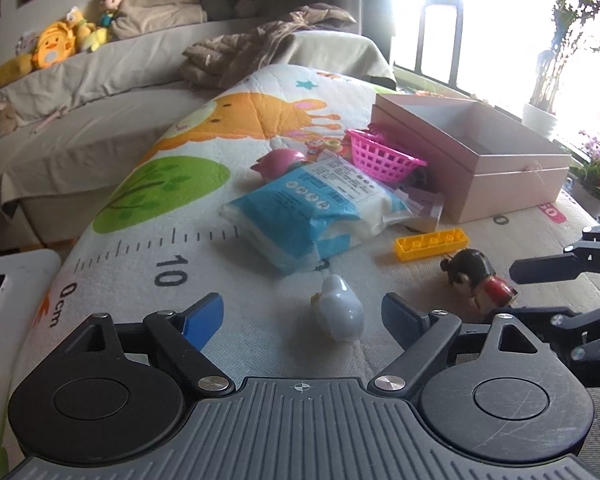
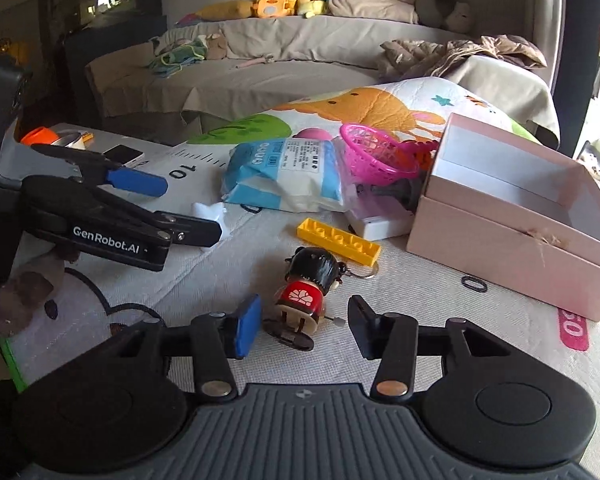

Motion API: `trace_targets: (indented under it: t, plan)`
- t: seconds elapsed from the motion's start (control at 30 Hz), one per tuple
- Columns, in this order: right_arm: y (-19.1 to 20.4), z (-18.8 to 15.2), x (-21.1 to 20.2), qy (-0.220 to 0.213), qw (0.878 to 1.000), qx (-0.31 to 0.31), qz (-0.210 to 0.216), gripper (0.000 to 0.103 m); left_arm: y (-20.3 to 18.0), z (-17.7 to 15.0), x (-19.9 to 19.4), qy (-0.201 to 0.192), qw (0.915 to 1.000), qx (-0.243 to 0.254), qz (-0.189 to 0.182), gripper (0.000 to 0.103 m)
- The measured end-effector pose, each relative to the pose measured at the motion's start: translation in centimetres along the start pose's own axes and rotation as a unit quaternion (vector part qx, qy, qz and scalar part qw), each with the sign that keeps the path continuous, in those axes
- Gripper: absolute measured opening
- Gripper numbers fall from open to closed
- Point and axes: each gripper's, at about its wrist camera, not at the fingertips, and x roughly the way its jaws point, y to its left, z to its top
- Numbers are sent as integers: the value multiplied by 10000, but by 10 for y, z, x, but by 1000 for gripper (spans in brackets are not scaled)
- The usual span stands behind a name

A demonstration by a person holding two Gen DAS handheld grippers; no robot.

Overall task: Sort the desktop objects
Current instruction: 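Lift the star and doll and carry both toward the pink box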

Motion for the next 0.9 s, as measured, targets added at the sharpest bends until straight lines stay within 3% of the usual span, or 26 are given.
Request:
trace_targets:
  t: [0.13, 0.27, 0.3, 0.33, 0.37, 0.4, 0.6, 0.67, 0.7, 0.9]
  plan:
    - [-13, 7, 7, -56, 9993, 356, -28, 55, -9, -1, 6, 71, 9998, 190, -31, 78]
    - [-12, 11, 23, 66, 9992, 385, 27, 55, -16, -4, 8, 106, 9995, 300, 46, 64]
    - [-10, 11, 24, 105, 9994, 334, 49, 48, -18, -3, 6, 106, 9994, 322, 40, 51]
    - [-6, 10, 24, 139, 9996, 236, 77, 36, -19, -3, 4, 102, 9994, 332, 57, 44]
    - [-3, 9, 22, 153, 9998, 132, 73, 34, -21, -3, 2, 99, 9993, 344, 75, 34]
    - [0, 7, 18, 160, 9998, 39, 58, 29, -22, -3, 0, 92, 9993, 358, 64, 33]
    - [-9, -1, -24, 42, 9999, -62, -145, 28, -45, -1, -17, -71, 9981, 562, -250, 31]
    - [-18, -1, -40, -2, 9998, 71, -181, 10, -56, 7, -25, -209, 9970, 618, -427, 31]
    - [-24, 0, -48, -46, 9996, 175, -199, 8, -63, 13, -29, -309, 9959, 667, -524, 31]
    - [-57, 3, -77, -371, 9964, 501, -578, 8, -98, 44, -38, -765, 9880, 1015, -874, 31]
